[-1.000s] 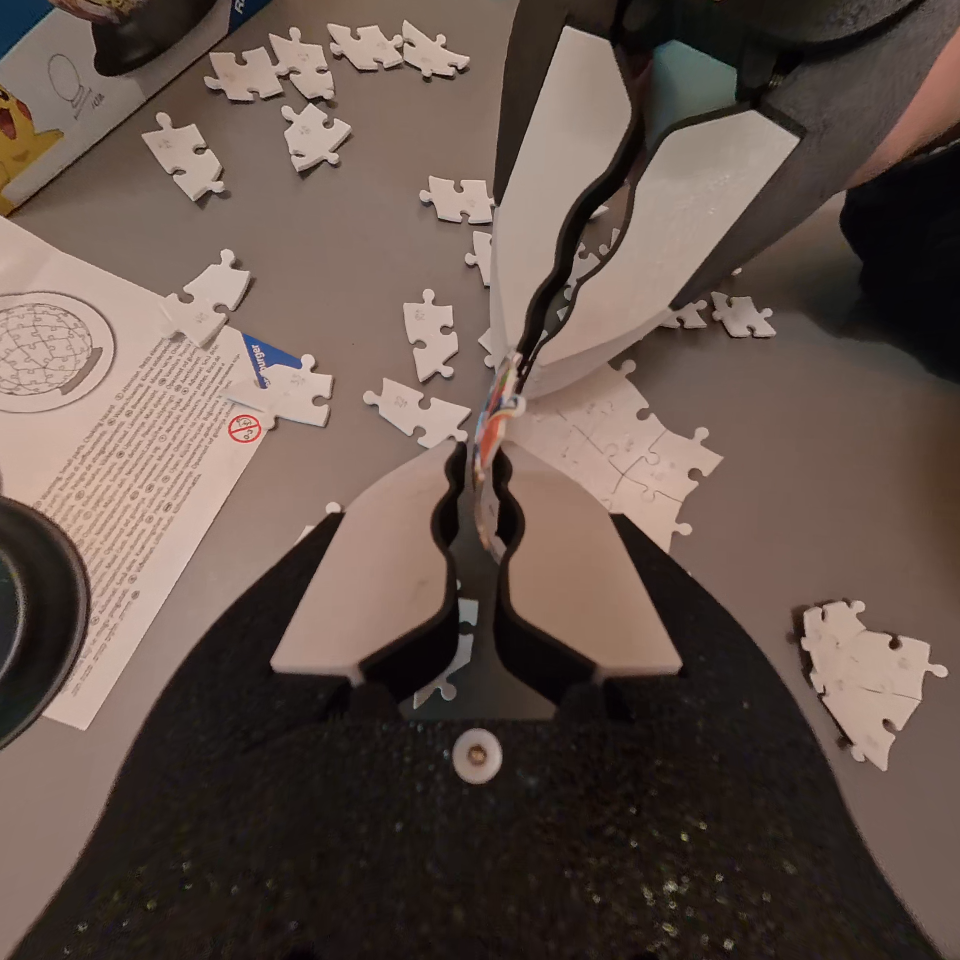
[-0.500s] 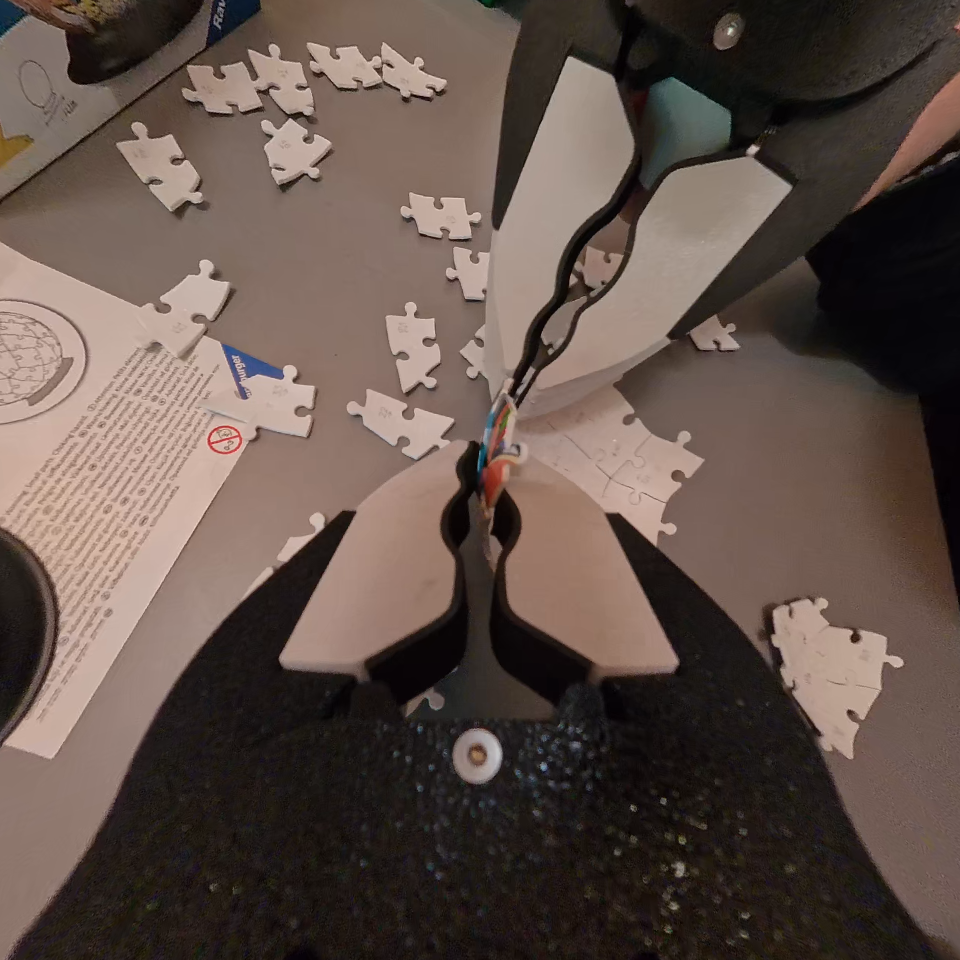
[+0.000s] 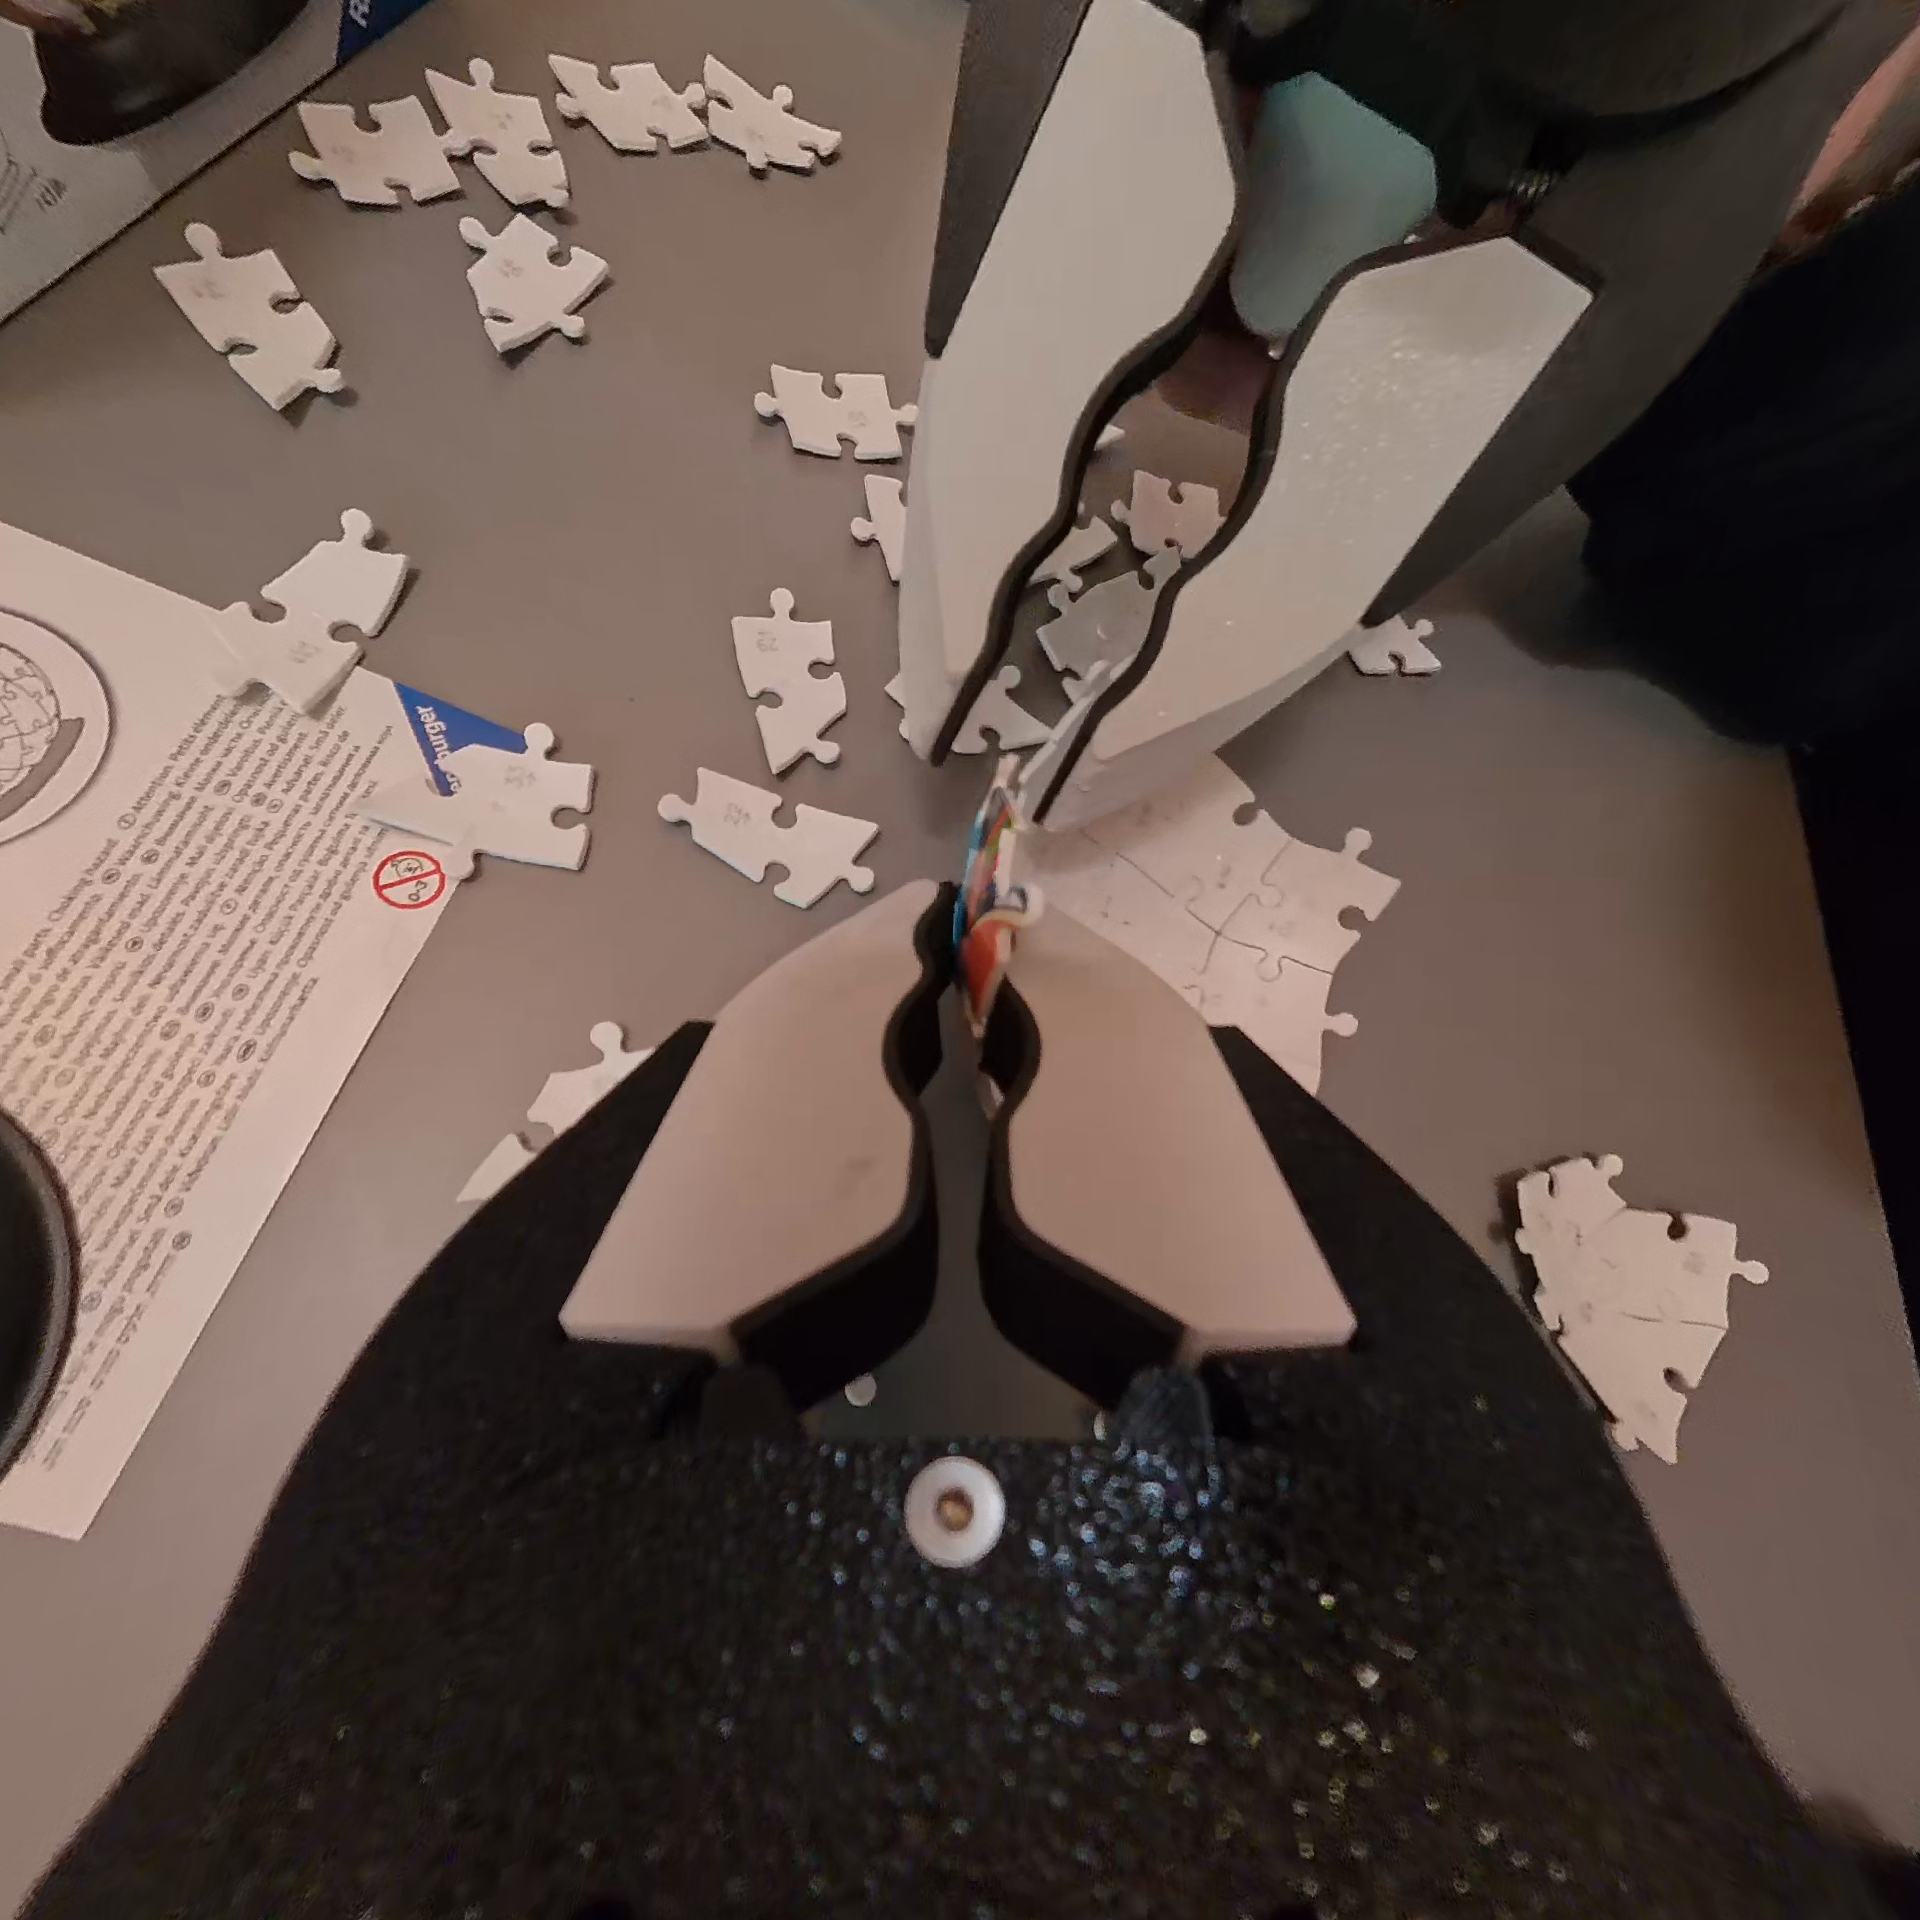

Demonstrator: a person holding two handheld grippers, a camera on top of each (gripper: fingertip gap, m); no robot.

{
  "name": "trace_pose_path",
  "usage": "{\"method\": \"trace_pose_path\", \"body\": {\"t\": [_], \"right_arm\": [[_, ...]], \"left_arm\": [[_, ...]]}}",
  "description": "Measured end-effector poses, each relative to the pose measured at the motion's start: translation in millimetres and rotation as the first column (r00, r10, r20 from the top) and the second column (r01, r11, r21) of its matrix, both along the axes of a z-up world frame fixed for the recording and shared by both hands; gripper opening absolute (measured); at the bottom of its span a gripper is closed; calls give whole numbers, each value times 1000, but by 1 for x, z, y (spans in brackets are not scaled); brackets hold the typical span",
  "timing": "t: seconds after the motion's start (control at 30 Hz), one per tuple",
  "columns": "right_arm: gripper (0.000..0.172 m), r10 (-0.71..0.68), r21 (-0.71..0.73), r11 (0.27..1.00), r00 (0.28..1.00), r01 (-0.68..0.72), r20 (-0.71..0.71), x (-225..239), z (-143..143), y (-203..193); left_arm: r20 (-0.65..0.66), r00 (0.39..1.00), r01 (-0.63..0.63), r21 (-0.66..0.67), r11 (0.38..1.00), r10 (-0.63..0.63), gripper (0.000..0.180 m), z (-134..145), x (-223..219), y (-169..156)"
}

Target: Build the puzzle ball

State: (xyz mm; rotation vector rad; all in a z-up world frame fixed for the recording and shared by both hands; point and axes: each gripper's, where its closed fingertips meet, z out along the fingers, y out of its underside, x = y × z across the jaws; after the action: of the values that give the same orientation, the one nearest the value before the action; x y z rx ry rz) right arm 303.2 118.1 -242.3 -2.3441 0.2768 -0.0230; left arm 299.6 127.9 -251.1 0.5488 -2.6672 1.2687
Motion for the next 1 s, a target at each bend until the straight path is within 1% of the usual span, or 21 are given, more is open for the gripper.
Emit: {"method": "trace_pose_path", "body": {"t": [0.1,0.2,0.33,0.43,0.53,0.63,0.73,0.8,1.0], "right_arm": [[19,25,6,1000,1000,-25,3,-2,-2,5],[4,48,32,998,999,-48,1,-5,1,10],[3,40,49,998,998,-38,-44,-6,2,11],[2,36,38,999,998,-35,-49,-6,0,9],[2,31,36,999,998,-29,-55,-5,-1,9],[2,26,35,999,997,-24,-67,-5,-2,9],[2,29,36,999,997,-26,-75,-6,-3,8],[4,34,35,999,997,-32,-68,-6,-3,8],[10,99,69,993,994,-95,-47,-10,-2,12]], "left_arm": [[25,1000,18,4,1000,-19,2,0,-2,-1],[35,999,33,11,999,-34,2,-1,-4,-2],[51,998,44,10,999,-44,4,1,-5,0],[61,997,44,37,998,-46,4,1,-5,6],[73,996,36,62,997,-41,8,0,-3,12],[66,997,48,50,998,-51,9,0,-5,9],[68,996,51,62,997,-55,2,-3,-5,7],[65,997,46,60,997,-50,2,-4,-4,6],[41,997,62,32,998,-64,2,0,-7,4]]}}
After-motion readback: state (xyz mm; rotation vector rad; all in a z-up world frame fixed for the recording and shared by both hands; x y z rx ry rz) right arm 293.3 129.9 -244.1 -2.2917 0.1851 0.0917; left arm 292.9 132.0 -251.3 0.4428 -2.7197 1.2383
